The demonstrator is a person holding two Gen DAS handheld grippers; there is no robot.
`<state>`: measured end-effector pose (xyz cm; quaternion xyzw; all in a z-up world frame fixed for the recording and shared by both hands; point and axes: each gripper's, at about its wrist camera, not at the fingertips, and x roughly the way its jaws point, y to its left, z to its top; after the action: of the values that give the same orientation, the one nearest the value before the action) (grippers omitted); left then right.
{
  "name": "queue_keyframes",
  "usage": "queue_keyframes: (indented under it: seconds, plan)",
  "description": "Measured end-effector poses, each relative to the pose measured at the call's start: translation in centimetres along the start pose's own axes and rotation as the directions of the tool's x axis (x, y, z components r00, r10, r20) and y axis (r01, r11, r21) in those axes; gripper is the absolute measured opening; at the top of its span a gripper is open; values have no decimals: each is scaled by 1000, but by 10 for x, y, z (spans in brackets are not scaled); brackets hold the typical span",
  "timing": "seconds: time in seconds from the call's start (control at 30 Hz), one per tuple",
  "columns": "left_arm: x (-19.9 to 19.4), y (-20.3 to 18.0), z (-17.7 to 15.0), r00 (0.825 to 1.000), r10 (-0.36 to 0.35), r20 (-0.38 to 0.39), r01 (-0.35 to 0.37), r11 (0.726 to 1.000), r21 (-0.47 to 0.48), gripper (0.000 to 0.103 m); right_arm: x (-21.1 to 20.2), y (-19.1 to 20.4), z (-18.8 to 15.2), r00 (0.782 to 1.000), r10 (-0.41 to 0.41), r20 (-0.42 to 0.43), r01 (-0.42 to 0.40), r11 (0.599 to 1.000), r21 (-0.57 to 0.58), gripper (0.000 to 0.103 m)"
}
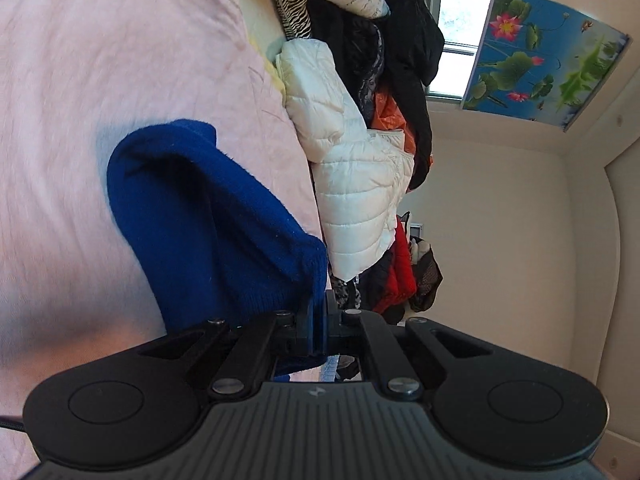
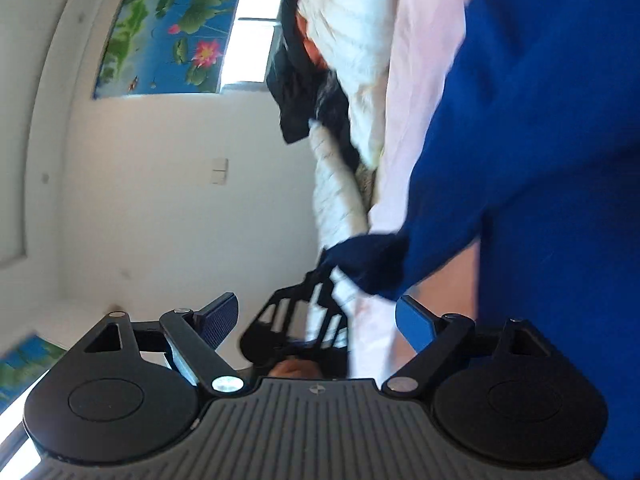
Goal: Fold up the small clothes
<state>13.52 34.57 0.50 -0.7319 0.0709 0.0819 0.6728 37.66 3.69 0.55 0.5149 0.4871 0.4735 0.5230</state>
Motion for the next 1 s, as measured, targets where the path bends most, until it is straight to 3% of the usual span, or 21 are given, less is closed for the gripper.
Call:
queue_keyframes:
  seconds: [0.07,0.17,0.3,0.37,0.5,0.57,0.6,0.7,0.8,0.87,0.9,1.0]
  plan:
    - [0,5,1,1000,-1,-1,1,1000,-18,4,40,-17,1,999,49,-5,-48,988,144,83]
    - [-2,10,4,1000,-1,0,1,1000,-22,4,80,-38,1,998,45,51,-59,948,312,83]
    - [-5,18,10,1000,2,1,-2,999,-40,4,119,-45,-5,1000,8,18,-14,932,361,82]
    - [-8,22,11,1000,9,2,-9,999,-36,4,129,-45,-8,1000,-13,26,2,931,366,75]
    - [-10,27,13,1000,12,-1,-12,999,-38,4,132,-47,-5,993,-94,72,67,946,317,37]
    - [-10,29,13,1000,18,-1,-18,999,-35,4,135,-47,-3,992,-115,59,94,954,283,29]
    - [-9,28,13,1000,18,-6,-18,999,-31,4,135,-44,-4,991,-120,64,100,961,257,15]
    - [-11,25,14,1000,27,0,-27,1000,1,5,127,-27,-2,988,-137,74,125,982,142,9]
    - [-17,20,16,999,42,30,-42,999,13,23,119,-1,5,982,-172,75,174,985,-18,9]
    - [-21,19,18,996,67,56,-68,998,16,67,107,16,14,977,-199,82,207,973,-104,9]
    - [-23,18,19,993,87,76,-89,996,17,73,100,24,19,974,-209,91,221,965,-140,9]
    - [-16,18,21,991,116,69,-117,993,17,73,66,45,40,969,-220,117,239,951,-197,9]
